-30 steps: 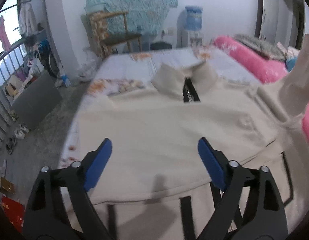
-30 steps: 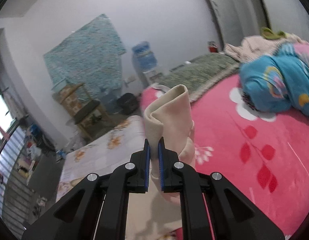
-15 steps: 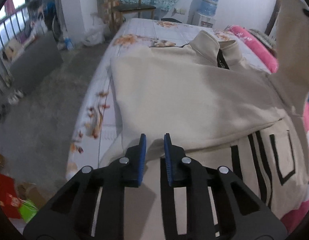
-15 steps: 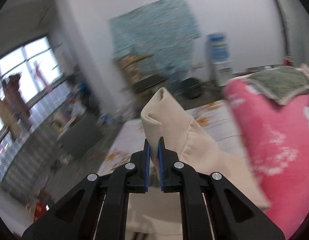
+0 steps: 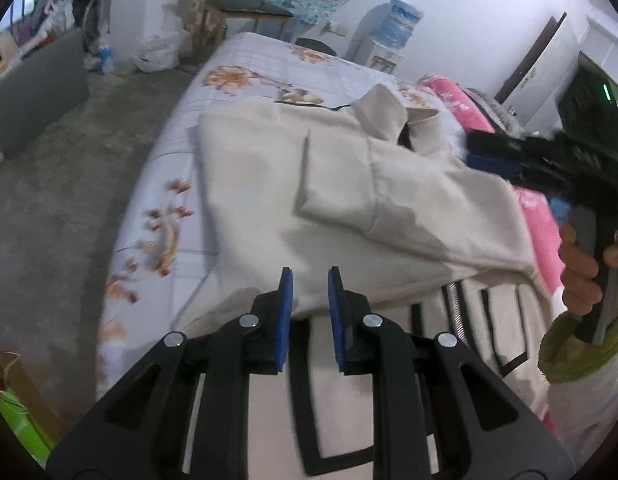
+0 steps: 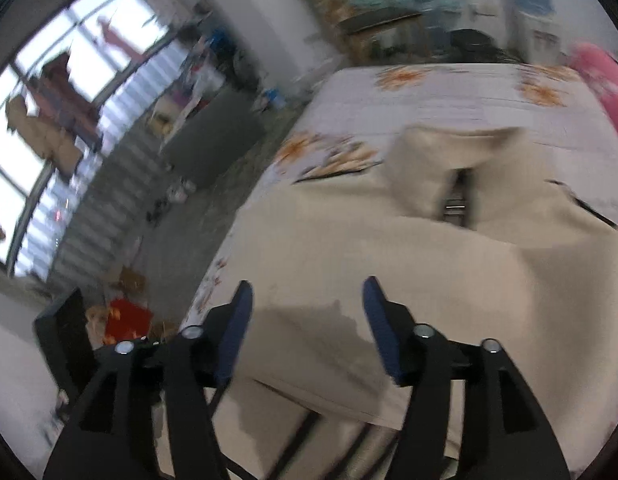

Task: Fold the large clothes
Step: 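Carry the held sleeve over the sweatshirt body with the right tool, then lay the sleeve on the body and open the right tool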

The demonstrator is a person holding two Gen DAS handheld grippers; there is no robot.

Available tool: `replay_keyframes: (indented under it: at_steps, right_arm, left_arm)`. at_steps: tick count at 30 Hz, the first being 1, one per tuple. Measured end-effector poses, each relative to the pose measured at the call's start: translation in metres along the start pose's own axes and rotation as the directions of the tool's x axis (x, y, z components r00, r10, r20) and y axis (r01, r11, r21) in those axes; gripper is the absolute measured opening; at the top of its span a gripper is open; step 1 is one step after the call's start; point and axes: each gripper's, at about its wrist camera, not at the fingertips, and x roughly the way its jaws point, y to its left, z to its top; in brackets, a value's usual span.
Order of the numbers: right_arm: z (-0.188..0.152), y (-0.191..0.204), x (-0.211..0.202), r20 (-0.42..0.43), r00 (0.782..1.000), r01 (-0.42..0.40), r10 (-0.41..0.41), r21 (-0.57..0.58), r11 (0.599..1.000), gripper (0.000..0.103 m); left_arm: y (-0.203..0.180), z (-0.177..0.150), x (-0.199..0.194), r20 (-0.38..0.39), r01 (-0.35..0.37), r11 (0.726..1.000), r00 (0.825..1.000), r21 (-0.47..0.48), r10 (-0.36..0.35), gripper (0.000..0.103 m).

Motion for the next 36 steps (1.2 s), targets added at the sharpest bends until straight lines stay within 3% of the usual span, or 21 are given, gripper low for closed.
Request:
replay_keyframes:
  at_steps: [1,4,7,11,12,14,15,16,19,22,24,26,32,36]
  right_arm:
    - [0.0,-0.014,-0.01,0.015,1.0,0.01,-0.01,0.019,1.0,0.06]
    - [-0.011,-0.067,-0.056,0.07,0.992,0.098,-0.104,0.084,0.992,0.06]
    - [-0.027,-0.121,-0.093,0.099,0.971,0.199,-0.217,0.164,0.966,0.06]
    - [-0.048,-0.176,-0.12,0.099,0.964,0.21,-0.246,0.283,0.936,0.06]
    - [-0.053,-0.184,-0.123,0.097,0.963,0.213,-0.251,0.296,0.931,0.06]
    - [-0.059,-0.197,-0.125,0.095,0.962,0.216,-0.257,0.314,0.924,0.06]
    - [-0.063,-0.202,-0.126,0.093,0.962,0.215,-0.257,0.321,0.922,0.06]
    - [-0.064,-0.205,-0.124,0.091,0.962,0.215,-0.257,0.326,0.921,0.06]
    - [-0.065,-0.213,-0.119,0.085,0.963,0.211,-0.255,0.346,0.914,0.06]
    - [-0.065,-0.218,-0.116,0.08,0.962,0.219,-0.262,0.349,0.911,0.06]
    - [-0.067,-0.219,-0.118,0.075,0.958,0.236,-0.277,0.342,0.91,0.06]
    - [-0.067,-0.223,-0.117,0.068,0.953,0.259,-0.297,0.334,0.906,0.06]
    - [-0.059,-0.236,-0.094,0.028,0.931,0.337,-0.363,0.314,0.888,0.059]
    - [-0.054,-0.24,-0.08,-0.004,0.923,0.369,-0.385,0.294,0.882,0.044]
  left_arm:
    - [0.0,0.007,0.005,-0.01,0.013,1.0,1.0,-0.016,-0.013,0.026]
    - [0.001,0.032,0.029,-0.039,0.043,0.997,0.998,-0.064,-0.046,0.031]
    - [0.004,0.055,0.056,-0.072,0.024,0.995,0.997,-0.099,-0.032,0.037]
    - [0.006,0.08,0.101,-0.151,-0.036,0.993,0.988,-0.112,0.019,0.037]
    - [0.002,0.085,0.103,-0.128,-0.05,0.994,0.991,-0.095,0.038,0.037]
    - [-0.007,0.089,0.109,-0.129,-0.09,0.995,0.988,-0.051,0.083,0.033]
    - [-0.012,0.089,0.111,-0.133,-0.089,0.995,0.988,-0.035,0.084,0.015]
    - [-0.018,0.087,0.114,-0.145,-0.087,0.996,0.986,-0.013,0.084,0.01]
    - [-0.03,0.08,0.101,-0.081,-0.114,0.992,0.99,0.054,0.118,0.007]
    - [-0.035,0.075,0.062,0.028,-0.085,0.995,0.996,0.057,0.083,0.007]
    - [-0.032,0.067,0.029,0.101,-0.089,0.995,0.991,0.051,0.084,0.007]
    - [-0.024,0.059,0.019,0.101,-0.125,0.992,0.988,0.035,0.121,0.007]
    - [0.008,0.029,0.041,-0.014,-0.146,0.989,0.989,-0.02,0.146,0.007]
    - [0.005,0.022,0.028,0.014,-0.155,0.988,0.988,-0.014,0.156,0.007]
